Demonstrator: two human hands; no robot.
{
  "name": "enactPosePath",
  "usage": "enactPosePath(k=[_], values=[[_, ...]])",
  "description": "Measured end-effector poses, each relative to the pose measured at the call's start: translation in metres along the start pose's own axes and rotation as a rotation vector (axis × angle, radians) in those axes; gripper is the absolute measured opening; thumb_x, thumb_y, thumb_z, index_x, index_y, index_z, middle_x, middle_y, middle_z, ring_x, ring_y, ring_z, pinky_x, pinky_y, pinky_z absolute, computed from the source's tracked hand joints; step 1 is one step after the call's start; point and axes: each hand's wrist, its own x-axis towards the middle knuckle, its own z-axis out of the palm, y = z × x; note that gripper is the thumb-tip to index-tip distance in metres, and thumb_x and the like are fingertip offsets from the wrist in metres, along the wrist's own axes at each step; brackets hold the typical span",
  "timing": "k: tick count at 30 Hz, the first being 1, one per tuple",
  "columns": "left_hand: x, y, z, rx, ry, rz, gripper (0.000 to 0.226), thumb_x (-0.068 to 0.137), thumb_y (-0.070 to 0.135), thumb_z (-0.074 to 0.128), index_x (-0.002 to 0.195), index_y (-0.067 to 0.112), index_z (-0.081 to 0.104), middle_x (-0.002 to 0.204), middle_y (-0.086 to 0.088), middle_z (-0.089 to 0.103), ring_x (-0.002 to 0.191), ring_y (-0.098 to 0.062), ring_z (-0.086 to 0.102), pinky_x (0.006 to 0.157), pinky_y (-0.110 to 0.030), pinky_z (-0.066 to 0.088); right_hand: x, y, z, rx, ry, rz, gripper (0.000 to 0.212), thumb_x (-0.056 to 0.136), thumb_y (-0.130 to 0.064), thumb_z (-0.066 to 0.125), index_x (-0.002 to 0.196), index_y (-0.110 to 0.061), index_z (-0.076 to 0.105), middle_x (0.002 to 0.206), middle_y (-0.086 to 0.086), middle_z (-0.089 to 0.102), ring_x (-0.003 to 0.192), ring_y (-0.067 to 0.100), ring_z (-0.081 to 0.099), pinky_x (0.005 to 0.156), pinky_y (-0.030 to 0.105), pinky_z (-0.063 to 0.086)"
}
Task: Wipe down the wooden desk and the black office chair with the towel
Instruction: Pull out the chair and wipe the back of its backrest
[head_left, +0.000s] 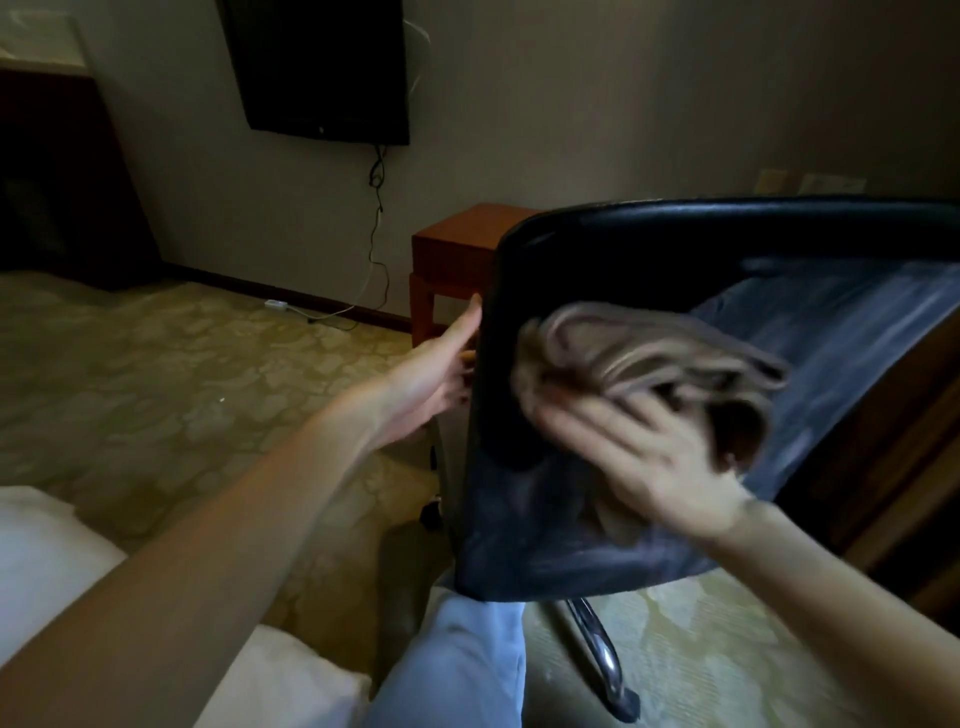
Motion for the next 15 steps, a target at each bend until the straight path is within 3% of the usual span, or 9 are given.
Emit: enactPosePath(k=[3,5,7,10,12,14,15], values=[[0.002,0.008,-0.007,0.082,-0.004,-0.028,0.107,0.059,0.098,0.054,0.150,0.044,0.043,0.157,0.003,0.047,0.143,-0.016,0.044,0.123,-0.045,0.025,0.030,0.017,-0.021,-0.097,0.264,0.176,0.065,0.092,-0.019,0.056,0.155,-0.028,0.042,0.161,-0.005,0.040,0.143,0.026,0.042,0.115,0.052,0.023],[0.004,0.011,-0.009,0.113,-0.025,-0.015,0.076,0.076,0.092,0.046,0.139,0.051,0.055,0.148,0.007,0.057,0.137,-0.012,0.052,0.125,-0.049,0.022,0.045,0.019,-0.022,-0.131,0.256,0.145,0.069,0.089,-0.027,0.054,0.156,-0.029,0.039,0.162,-0.004,0.038,0.149,0.025,0.036,0.116,0.056,0.015],[0.005,0.009,-0.010,0.103,-0.023,0.006,0.044,0.091,0.079,0.044,0.117,0.055,0.070,0.131,0.012,0.069,0.124,-0.007,0.062,0.122,-0.045,0.030,0.055,0.013,-0.011,-0.102,0.166,0.139,0.074,0.087,-0.031,0.053,0.158,-0.027,0.035,0.163,-0.001,0.036,0.149,0.027,0.034,0.113,0.056,0.017],[0.009,0.003,-0.009,0.064,0.063,0.025,0.040,0.102,0.061,0.045,0.121,0.037,0.071,0.125,0.006,0.073,0.119,-0.010,0.066,0.115,-0.040,0.041,0.051,-0.007,0.025,0.053,0.174,0.159,0.070,0.089,-0.020,0.051,0.157,-0.021,0.037,0.158,0.009,0.043,0.138,0.036,0.047,0.110,0.050,0.037],[0.011,0.002,-0.008,0.065,0.070,0.043,0.039,0.104,0.057,0.044,0.123,0.034,0.070,0.123,0.008,0.073,0.117,-0.008,0.066,0.108,-0.035,0.047,0.049,-0.020,0.045,0.104,0.186,0.175,0.058,0.092,-0.009,0.049,0.150,-0.014,0.050,0.148,0.015,0.053,0.125,0.039,0.054,0.115,0.046,0.038],[0.011,0.003,-0.010,0.054,-0.012,0.017,0.044,0.094,0.071,0.049,0.120,0.044,0.071,0.125,0.012,0.072,0.117,-0.006,0.067,0.100,-0.030,0.052,0.041,-0.035,0.065,0.116,0.159,0.134,0.054,0.091,-0.001,0.049,0.144,-0.010,0.055,0.143,0.017,0.056,0.121,0.039,0.053,0.119,0.040,0.029],[0.012,0.003,-0.011,0.042,-0.036,-0.011,0.057,0.082,0.081,0.056,0.126,0.048,0.067,0.132,0.010,0.069,0.119,-0.008,0.066,0.101,-0.032,0.052,0.035,-0.043,0.074,0.087,0.094,0.075,0.055,0.089,0.001,0.050,0.143,-0.009,0.054,0.140,0.017,0.055,0.121,0.039,0.053,0.118,0.041,0.030]])
